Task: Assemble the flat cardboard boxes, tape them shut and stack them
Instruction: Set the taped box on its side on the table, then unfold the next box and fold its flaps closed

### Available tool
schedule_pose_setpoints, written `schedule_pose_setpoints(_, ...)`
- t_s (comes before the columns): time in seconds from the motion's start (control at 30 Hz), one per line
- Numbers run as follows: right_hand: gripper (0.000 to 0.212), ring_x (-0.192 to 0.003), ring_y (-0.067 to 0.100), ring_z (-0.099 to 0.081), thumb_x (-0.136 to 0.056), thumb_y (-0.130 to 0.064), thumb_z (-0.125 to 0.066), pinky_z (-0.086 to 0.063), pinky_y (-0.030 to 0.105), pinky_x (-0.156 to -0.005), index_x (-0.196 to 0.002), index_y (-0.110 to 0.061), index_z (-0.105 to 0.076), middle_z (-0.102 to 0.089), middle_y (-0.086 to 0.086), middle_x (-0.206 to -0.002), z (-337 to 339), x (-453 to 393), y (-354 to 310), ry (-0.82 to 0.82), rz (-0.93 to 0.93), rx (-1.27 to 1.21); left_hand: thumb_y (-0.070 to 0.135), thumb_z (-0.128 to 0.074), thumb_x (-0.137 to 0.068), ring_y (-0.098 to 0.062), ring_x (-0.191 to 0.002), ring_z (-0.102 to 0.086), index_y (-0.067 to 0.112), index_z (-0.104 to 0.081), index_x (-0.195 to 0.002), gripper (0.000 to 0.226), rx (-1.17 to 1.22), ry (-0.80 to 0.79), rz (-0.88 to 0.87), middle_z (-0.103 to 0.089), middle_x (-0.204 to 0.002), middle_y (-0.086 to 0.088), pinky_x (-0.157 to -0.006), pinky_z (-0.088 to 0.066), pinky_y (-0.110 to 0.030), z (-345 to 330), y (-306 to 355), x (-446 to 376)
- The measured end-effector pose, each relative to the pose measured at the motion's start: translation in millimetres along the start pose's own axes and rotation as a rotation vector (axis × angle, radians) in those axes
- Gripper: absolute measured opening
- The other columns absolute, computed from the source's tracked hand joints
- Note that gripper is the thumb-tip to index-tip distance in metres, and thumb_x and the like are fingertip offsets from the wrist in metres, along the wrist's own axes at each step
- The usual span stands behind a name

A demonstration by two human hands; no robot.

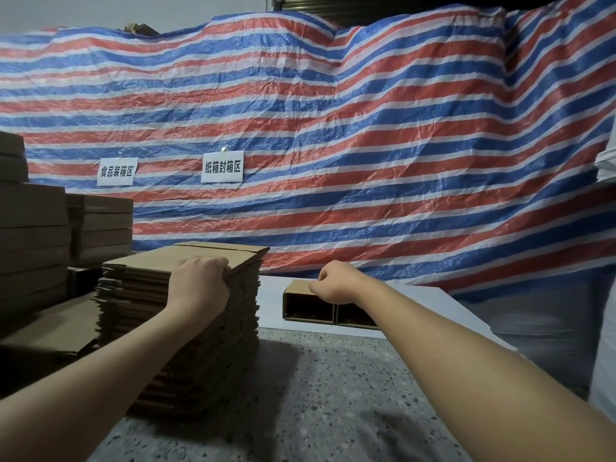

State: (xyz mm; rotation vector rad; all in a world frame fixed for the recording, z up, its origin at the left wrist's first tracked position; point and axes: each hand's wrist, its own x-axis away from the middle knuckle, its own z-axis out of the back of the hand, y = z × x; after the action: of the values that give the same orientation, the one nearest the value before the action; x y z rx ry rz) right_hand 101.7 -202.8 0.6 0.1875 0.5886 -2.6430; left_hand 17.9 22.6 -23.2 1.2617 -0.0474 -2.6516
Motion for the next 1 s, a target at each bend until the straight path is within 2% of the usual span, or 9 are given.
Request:
schedule_pose_setpoints(0.17,0.034,-0.089,0.026,-0.064,-0.096,-0.035,-0.054,-0.050,0.034,-0.071,-0.101,-0.005,-0.069,-0.068,0.013,-0.103,2,-2,5,0.003,-0.007,0.000,0.009,-0.063,-0.092,-0.034,-0.095,-0.064,0.006,-0.075,-0.100,0.015,0.224,0.097,-0.099,-0.074,-0.097,-0.011,-0.086,-0.050,-0.044,8,-3,-3)
schedule_pose_setpoints(0.33,0.040,-0.087,0.024,-0.054,-0.103,-0.049,-0.043,-0.040,0.032,-0.067,-0.091,-0.013,-0.058,-0.055,0.005,-0.090,15,-7,1,0.173,-0.002,-0.121,0.000,-0.066,-0.089,-0.033,-0.072,-0.067,0.003,-0.075,-0.098,0.013,0.337,0.294,-0.271,-0.074,-0.083,-0.013,-0.066,-0.049,-0.035,41,8,-23)
schedule_pose_setpoints(0.4,0.047,-0.093,0.024,-0.053,-0.103,-0.055,-0.036,-0.041,0.034,-0.076,-0.102,-0.012,-0.053,-0.056,0.008,-0.102,29,-10,-6,0.262,0.000,-0.248,0.000,-0.062,-0.089,-0.030,-0.075,-0.066,0.005,-0.074,-0.102,0.018,0.392,0.322,-0.255,-0.074,-0.088,-0.011,-0.066,-0.047,-0.033,54,17,-33)
schedule_pose_setpoints(0.53,0.069,-0.134,0.031,-0.046,-0.102,-0.062,-0.033,-0.039,0.047,-0.107,-0.146,-0.009,-0.039,-0.046,0.011,-0.148,69,-12,-14,0.395,-0.013,-0.578,0.004,-0.061,-0.089,-0.017,-0.079,-0.062,0.009,-0.073,-0.102,0.018,0.542,0.347,-0.222,-0.071,-0.090,-0.002,-0.064,-0.045,-0.026,80,38,-50)
schedule_pose_setpoints(0.67,0.076,-0.139,0.031,-0.042,-0.098,-0.068,-0.035,-0.039,0.047,-0.109,-0.151,-0.013,-0.033,-0.038,0.009,-0.156,102,-6,-2,0.593,-0.060,-0.817,0.015,-0.066,-0.092,0.002,-0.077,-0.060,0.025,-0.068,-0.094,0.010,0.781,0.291,-0.151,-0.066,-0.085,0.016,-0.065,-0.041,-0.009,103,53,-54)
schedule_pose_setpoints(0.77,0.075,-0.123,0.023,-0.052,-0.096,-0.074,-0.031,-0.042,0.037,-0.092,-0.145,-0.018,-0.043,-0.048,0.006,-0.149,113,6,18,0.669,-0.083,-0.851,0.020,-0.066,-0.093,-0.003,-0.085,-0.064,0.028,-0.065,-0.095,0.008,0.998,0.147,-0.070,-0.068,-0.089,0.011,-0.071,-0.051,-0.022,106,63,-52)
schedule_pose_setpoints(0.83,0.072,-0.115,0.023,-0.061,-0.091,-0.079,-0.033,-0.051,0.038,-0.094,-0.129,-0.023,-0.058,-0.062,0.002,-0.133,115,16,34,0.598,-0.108,-0.904,0.022,-0.064,-0.095,-0.009,-0.088,-0.065,0.026,-0.064,-0.097,0.005,1.085,0.047,-0.009,-0.069,-0.094,0.004,-0.073,-0.054,-0.029,99,71,-52)
schedule_pose_setpoints(0.9,0.061,-0.098,0.023,-0.071,-0.091,-0.075,-0.041,-0.060,0.042,-0.080,-0.108,-0.022,-0.067,-0.074,0.002,-0.106,116,27,50,0.532,-0.094,-0.986,0.025,-0.065,-0.095,-0.013,-0.089,-0.066,0.024,-0.064,-0.099,0.005,1.157,-0.016,0.066,-0.069,-0.095,0.001,-0.071,-0.053,-0.030,87,76,-52)
schedule_pose_setpoints(1.0,0.052,-0.098,0.025,-0.072,-0.099,-0.060,-0.043,-0.060,0.037,-0.073,-0.106,-0.016,-0.069,-0.077,0.003,-0.096,113,42,74,0.406,0.025,-0.980,0.026,-0.067,-0.093,-0.018,-0.091,-0.068,0.020,-0.066,-0.101,0.010,1.272,-0.118,0.165,-0.071,-0.094,-0.002,-0.078,-0.055,-0.035,64,78,-50)
